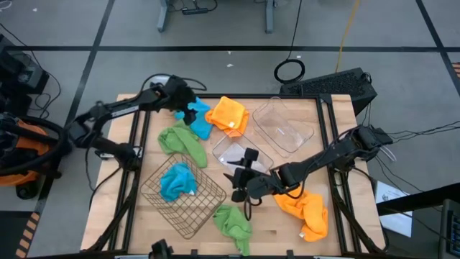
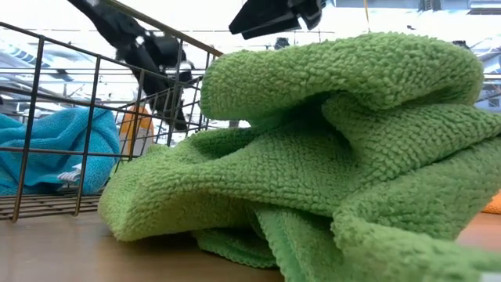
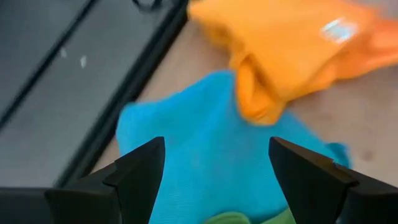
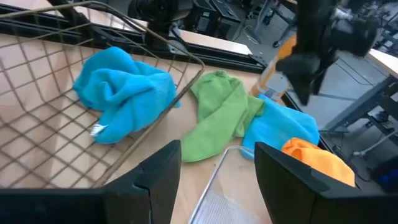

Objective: Sort microfiber towel by color & place in baskets
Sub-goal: Put the blue microfiber towel into the wire basket

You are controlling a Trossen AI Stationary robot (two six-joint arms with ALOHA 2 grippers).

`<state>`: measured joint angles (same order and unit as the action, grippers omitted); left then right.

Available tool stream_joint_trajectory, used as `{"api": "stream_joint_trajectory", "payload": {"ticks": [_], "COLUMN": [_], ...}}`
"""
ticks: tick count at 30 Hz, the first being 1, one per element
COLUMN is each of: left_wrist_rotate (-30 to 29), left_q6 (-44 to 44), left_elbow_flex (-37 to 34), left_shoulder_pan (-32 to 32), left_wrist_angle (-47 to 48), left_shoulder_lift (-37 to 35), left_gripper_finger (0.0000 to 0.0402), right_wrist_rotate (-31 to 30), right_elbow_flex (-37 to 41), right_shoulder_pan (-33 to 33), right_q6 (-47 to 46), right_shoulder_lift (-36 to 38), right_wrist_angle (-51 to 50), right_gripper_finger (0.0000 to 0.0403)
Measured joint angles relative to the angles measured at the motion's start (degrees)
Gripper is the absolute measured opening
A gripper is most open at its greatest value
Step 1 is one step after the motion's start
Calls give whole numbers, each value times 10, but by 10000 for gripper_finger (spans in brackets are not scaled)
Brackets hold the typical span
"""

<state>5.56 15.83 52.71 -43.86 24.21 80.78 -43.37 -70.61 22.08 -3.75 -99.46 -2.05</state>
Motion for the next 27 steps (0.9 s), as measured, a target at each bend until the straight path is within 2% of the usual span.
{"api": "stream_joint_trajectory", "payload": {"ticks": [11,20,23,27], "left_wrist_rotate": [0,-1,-2,-2], "left_q6": [-10,-5,-5,-4], "left_elbow_flex": [0,0,0,0], "left_shoulder_pan": [-27,-25,-21,-13], "left_wrist_angle": [-32,-45,-49,-59], "left_shoulder_lift": [110,144,155,171], "left_gripper_finger": [294,289,265,203], "right_wrist_rotate": [3,3,3,4], "right_elbow_flex": [0,0,0,0], "right_shoulder_pan": [-3,-2,-2,-2], "right_q6": [-2,-16,-17,-18], "right_shoulder_lift": [0,0,0,0], "right_wrist_angle": [0,-15,-15,-15], "right_gripper_finger": [193,193,193,193]}}
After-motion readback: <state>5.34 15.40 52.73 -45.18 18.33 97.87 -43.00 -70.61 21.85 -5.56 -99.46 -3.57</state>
